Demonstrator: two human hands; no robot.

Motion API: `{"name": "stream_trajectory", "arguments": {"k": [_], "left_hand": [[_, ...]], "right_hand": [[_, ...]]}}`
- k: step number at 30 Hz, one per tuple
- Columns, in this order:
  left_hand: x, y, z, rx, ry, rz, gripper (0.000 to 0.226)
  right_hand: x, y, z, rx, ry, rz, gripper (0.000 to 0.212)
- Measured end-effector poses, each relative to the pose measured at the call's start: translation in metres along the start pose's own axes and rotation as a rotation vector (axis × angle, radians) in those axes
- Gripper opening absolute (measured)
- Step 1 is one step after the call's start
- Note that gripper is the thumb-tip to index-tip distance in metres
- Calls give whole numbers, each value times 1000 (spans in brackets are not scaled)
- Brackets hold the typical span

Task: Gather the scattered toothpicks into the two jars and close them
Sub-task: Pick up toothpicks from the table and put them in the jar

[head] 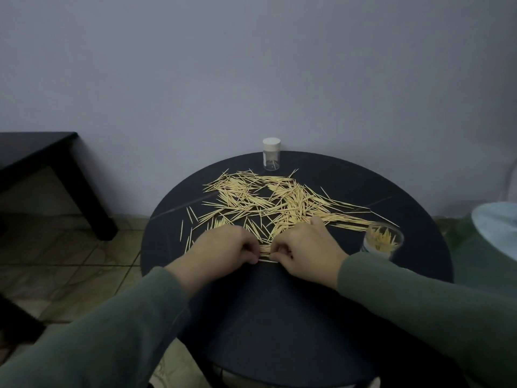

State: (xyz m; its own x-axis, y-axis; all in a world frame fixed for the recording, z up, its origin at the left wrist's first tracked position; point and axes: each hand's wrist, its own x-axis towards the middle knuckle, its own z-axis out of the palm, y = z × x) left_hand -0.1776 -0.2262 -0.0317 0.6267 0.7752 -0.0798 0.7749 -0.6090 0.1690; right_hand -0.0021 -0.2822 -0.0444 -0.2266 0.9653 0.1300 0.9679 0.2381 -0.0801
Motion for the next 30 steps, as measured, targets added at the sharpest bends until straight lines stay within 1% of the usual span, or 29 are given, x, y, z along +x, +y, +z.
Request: {"name": "stream_trajectory", "arguments": {"k": [2,4,7,10,11,13,16,18,20,23,25,28,30], "left_hand": [[-1,3,1,-14,77,-40,21],[-5,1,0,3,129,-159,40],[-11,-12,-3,85,96,-437,66],[-20,-31,-9,65,62,-630,80],[-21,-39,-9,42,60,-664,80],[-21,-51,-8,-10,77,-696,72],[-18,-67,-6,-28,96,-643,48],[-12,-80,-1,-62,116,-625,39],[-4,-92,2,-137,140,-624,36],[3,-101,1,-210,193,-638,30],[7,-104,1,-230,209,-627,27],[14,-106,3,-279,251,-610,23],[20,-101,3,-312,267,-593,24]], "right_hand": [[4,2,-3,-38,-6,15,21],[10,-1,-7,-86,13,5,21],[25,-16,-14,-123,18,-24,30],[41,-39,-11,-124,-38,-106,48],[46,-48,-8,-129,-54,-133,51],[55,-60,1,-138,-56,-161,52],[64,-71,13,-48,-13,-174,48],[67,-79,19,28,40,-193,44],[71,-89,24,63,83,-212,41],[77,-104,30,52,38,-227,42],[80,-110,33,44,13,-223,38],[82,-107,35,49,40,-213,32],[81,-97,33,29,47,-198,32]]}}
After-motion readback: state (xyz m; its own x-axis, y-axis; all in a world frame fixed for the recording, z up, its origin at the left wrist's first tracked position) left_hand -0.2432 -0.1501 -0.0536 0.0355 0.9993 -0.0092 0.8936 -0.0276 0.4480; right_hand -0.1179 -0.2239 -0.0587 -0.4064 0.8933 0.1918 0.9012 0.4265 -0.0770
